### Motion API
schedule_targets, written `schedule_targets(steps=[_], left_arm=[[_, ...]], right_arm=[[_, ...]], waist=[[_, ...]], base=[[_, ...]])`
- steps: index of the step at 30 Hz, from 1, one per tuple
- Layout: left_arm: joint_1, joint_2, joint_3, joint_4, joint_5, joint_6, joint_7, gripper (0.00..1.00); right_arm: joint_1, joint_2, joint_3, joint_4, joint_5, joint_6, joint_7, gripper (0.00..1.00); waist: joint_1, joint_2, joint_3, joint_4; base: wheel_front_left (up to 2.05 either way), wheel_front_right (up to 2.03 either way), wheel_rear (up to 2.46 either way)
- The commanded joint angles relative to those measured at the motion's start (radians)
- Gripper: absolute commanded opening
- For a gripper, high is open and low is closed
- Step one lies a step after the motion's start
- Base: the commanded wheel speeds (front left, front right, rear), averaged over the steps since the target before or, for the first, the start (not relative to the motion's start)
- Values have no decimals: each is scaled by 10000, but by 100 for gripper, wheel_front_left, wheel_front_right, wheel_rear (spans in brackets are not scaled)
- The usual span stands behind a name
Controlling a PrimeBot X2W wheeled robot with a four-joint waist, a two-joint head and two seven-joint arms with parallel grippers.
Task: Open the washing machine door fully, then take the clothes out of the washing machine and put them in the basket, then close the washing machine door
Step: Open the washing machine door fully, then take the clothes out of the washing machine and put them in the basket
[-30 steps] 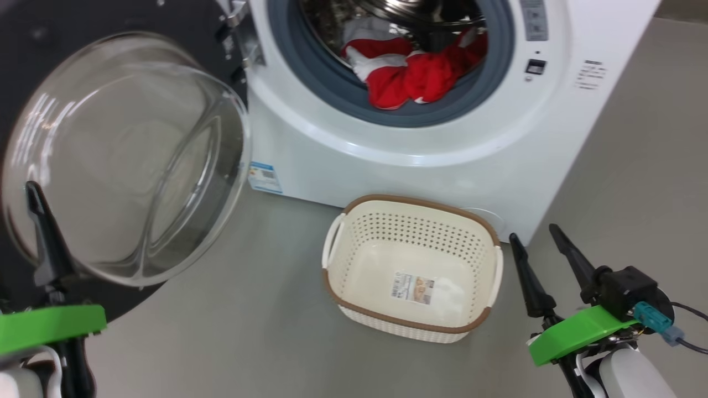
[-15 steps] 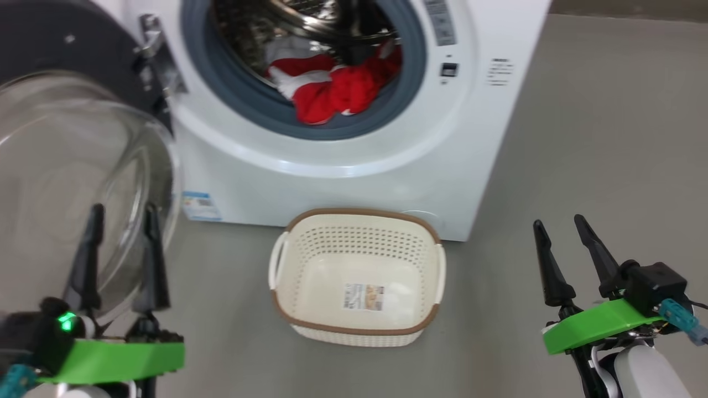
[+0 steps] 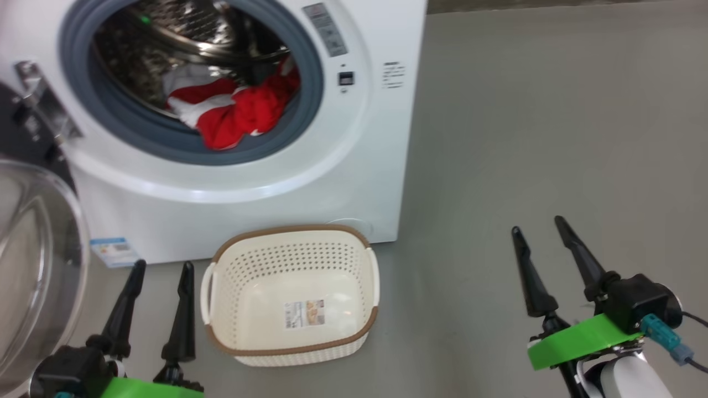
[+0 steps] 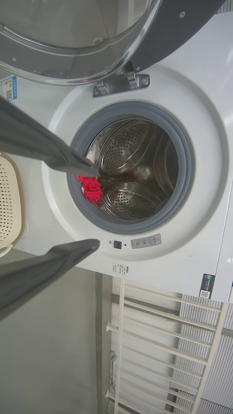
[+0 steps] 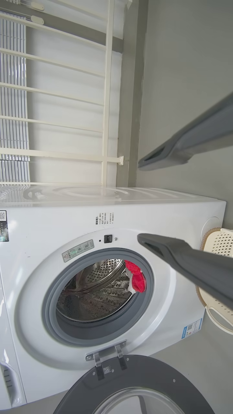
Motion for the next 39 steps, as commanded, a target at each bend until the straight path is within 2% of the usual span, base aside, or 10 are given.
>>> schedule_targets(steps=[1, 9, 25, 33, 39], left_arm=[[-48, 175, 346, -161, 33, -53, -47, 100], [599, 35, 676, 112, 254, 193, -47, 100], [1149, -180, 838, 468, 175, 255, -47, 100], [1207, -178, 853, 26, 164, 232, -47, 100], [1219, -127, 872, 73, 409, 591, 6, 100]], right_arm=[[-36, -3, 345, -427, -147, 48, -65, 100], [432, -217, 506, -705, -267, 48, -65, 100], [963, -335, 293, -491, -222, 48, -65, 100], [979, -377, 250, -518, -210, 48, -65, 100], [947, -374, 321, -475, -150, 48, -65, 100]], waist=[[0, 0, -195, -458], [0, 0, -496, -876], [0, 0, -879, -816], [0, 0, -855, -768], [0, 0, -819, -787]], base=[[0, 0, 0], [0, 0, 0], [0, 0, 0], [0, 0, 0], [14, -16, 2]])
